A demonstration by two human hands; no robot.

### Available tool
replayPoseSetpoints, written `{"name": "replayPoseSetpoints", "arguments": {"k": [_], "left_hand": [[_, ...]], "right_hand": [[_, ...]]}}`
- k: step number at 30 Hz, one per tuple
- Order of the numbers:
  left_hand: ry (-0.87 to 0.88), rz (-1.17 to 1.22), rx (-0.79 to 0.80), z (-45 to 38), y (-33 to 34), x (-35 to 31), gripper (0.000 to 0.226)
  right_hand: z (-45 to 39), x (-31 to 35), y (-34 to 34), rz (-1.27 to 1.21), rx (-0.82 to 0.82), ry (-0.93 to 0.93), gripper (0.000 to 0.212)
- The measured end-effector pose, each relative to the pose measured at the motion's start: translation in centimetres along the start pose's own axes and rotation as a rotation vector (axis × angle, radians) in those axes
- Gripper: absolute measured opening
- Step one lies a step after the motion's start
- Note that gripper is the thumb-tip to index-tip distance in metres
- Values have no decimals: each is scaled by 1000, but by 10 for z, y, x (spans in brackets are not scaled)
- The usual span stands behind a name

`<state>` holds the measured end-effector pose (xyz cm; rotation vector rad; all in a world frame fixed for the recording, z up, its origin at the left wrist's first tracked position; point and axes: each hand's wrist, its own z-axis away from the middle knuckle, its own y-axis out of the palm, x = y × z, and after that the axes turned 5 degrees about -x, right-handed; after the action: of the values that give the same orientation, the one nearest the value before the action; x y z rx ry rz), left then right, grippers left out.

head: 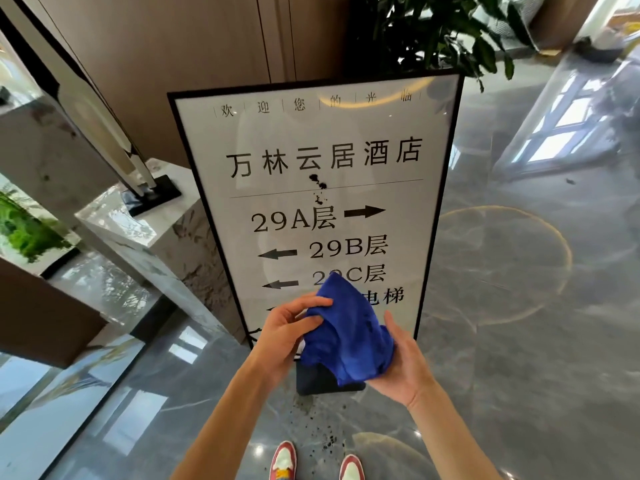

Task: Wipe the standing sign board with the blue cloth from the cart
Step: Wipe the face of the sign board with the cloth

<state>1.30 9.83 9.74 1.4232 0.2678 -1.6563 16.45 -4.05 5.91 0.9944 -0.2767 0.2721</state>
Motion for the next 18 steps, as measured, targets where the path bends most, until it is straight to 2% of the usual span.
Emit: {"name": "replayPoseSetpoints", "arguments": {"k": [3,8,10,13,18], "left_hand": [[-27,10,37,-7,-6,-8,32],[-19,25,75,-18,-16,-29,27],[-20,17,102,-21,-17,-38,27],[-13,-21,148,-27,-17,-53,33],[24,-108,226,-36,-24,-69,42]], "right_hand": [[-7,-8,6,50,11,-77,76],[-5,0,28,84,61,-157,48],[-2,2,36,97,59,-164,43],[1,3,47,118,44,-195,44],[3,2,56,30,-19,-422,36]]}}
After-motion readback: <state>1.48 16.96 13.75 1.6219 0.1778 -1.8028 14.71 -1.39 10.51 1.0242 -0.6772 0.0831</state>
